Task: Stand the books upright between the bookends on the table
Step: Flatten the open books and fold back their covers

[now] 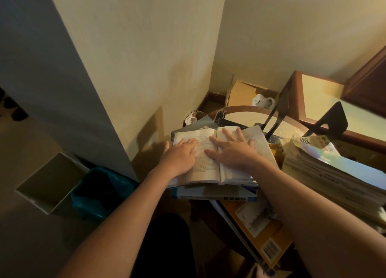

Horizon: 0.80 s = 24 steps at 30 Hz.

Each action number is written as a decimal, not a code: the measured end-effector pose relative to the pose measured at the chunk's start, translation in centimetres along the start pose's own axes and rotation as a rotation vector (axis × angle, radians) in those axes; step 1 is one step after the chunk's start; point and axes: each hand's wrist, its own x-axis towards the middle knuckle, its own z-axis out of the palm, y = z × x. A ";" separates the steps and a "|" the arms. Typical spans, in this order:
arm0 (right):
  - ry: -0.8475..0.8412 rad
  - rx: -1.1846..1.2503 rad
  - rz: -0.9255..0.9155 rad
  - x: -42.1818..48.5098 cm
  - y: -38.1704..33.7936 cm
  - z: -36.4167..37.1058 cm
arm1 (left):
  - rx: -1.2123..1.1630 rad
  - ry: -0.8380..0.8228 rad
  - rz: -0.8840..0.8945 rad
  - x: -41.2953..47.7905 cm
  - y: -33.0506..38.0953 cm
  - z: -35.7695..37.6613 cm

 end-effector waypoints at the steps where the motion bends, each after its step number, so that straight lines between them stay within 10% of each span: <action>1: 0.000 0.002 0.001 0.0 0.0 0.0 | -0.004 0.009 -0.016 0.5 0.0 -0.1; 24: 0.023 -0.005 -0.019 0.1 0.2 0.3 | -0.005 0.009 -0.035 -1.4 0.3 -0.3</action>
